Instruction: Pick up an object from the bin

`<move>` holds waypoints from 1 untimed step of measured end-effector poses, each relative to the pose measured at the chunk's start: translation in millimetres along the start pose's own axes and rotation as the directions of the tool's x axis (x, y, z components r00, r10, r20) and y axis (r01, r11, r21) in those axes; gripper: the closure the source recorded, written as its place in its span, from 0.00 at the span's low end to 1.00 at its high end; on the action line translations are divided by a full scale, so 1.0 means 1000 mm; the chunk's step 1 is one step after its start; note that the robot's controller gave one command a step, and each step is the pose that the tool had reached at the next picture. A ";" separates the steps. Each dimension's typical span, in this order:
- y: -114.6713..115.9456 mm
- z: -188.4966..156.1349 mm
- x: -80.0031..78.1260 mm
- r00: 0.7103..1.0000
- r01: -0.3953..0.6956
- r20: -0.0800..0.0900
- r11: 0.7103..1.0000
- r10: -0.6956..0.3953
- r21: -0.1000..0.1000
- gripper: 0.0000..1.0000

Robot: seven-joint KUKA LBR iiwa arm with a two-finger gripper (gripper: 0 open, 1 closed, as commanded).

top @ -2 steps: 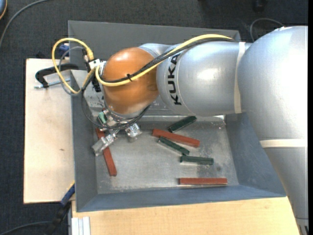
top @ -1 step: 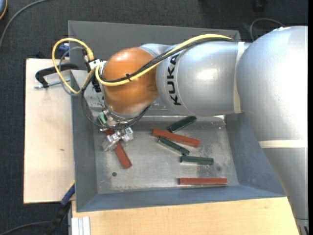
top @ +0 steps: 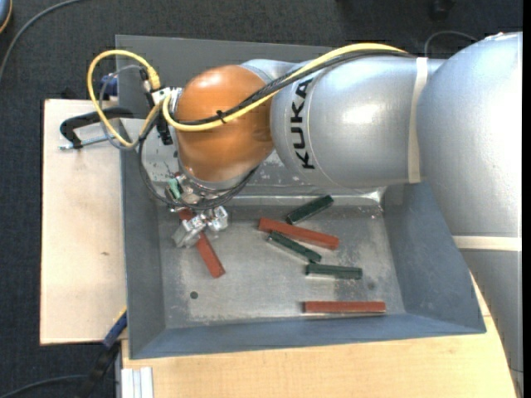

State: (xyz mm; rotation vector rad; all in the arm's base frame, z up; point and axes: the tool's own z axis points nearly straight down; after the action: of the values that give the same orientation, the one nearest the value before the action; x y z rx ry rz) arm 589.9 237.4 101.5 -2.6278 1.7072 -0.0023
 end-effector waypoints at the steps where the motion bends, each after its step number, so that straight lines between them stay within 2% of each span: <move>1: -0.002 -0.025 -0.002 1.000 -0.004 0.000 1.000 0.004 0.001 1.00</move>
Offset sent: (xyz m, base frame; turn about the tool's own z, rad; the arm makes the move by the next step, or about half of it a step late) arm -0.0003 0.0001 0.0217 0.0000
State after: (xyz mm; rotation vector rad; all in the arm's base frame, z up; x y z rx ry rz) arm 590.9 239.5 126.1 -2.6237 1.7127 -0.0027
